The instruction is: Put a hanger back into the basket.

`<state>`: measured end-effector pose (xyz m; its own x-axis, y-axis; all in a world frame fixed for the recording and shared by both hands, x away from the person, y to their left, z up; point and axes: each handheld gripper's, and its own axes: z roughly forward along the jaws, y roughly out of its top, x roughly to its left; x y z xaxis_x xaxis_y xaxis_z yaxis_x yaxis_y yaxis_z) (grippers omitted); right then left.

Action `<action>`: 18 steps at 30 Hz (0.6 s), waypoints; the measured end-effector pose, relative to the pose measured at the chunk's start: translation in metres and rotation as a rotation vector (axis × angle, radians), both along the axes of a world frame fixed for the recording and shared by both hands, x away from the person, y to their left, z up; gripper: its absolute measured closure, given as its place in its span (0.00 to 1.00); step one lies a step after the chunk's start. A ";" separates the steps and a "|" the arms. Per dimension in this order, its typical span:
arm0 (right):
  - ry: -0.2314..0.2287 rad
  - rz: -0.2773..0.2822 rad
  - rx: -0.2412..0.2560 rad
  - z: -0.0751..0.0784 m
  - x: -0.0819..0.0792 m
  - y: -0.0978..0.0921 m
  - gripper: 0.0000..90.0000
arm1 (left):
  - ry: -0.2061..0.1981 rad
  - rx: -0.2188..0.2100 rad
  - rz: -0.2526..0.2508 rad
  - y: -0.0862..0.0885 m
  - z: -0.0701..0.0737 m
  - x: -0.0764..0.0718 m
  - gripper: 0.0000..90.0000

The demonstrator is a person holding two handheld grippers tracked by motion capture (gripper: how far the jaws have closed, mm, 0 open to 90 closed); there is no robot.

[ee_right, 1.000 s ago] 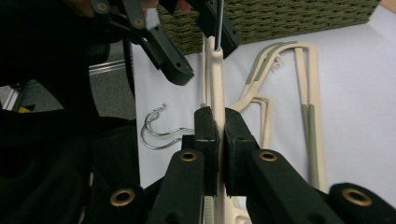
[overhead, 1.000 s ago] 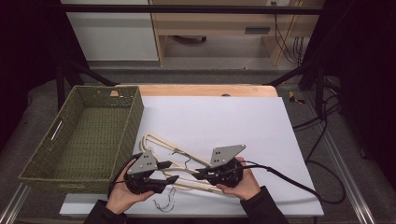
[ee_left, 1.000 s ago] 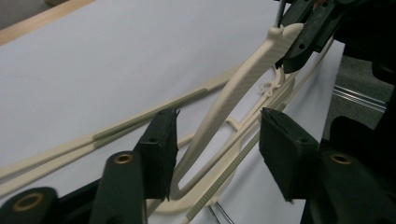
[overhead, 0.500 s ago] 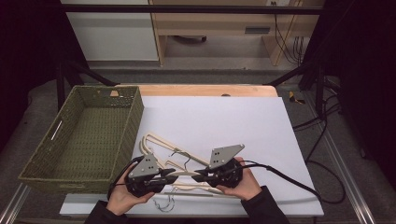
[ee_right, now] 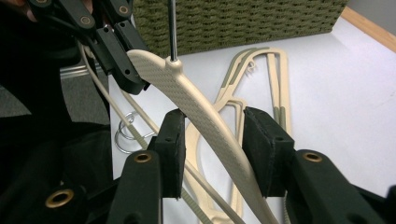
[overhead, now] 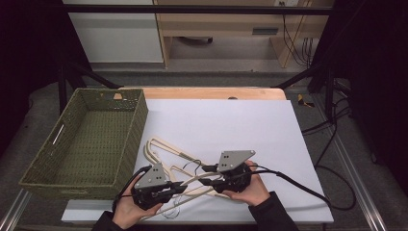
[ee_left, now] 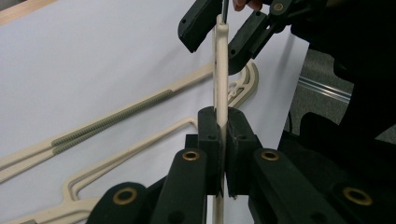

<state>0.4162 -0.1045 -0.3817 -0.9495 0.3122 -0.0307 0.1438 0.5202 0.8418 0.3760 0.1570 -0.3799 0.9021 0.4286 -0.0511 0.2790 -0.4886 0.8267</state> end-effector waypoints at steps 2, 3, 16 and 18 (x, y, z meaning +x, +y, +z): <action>-0.009 -0.017 0.017 0.001 0.000 -0.001 0.61 | -0.010 -0.002 0.015 0.001 0.001 0.000 0.96; -0.013 -0.027 0.029 0.002 0.000 -0.002 0.57 | -0.015 -0.004 0.026 0.002 0.001 -0.001 0.96; -0.080 -0.274 0.162 0.017 -0.002 -0.046 0.18 | -0.073 -0.071 0.200 0.022 0.017 0.000 0.96; -0.071 -0.302 0.177 0.016 -0.005 -0.054 0.16 | -0.084 -0.080 0.216 0.026 0.023 -0.001 0.96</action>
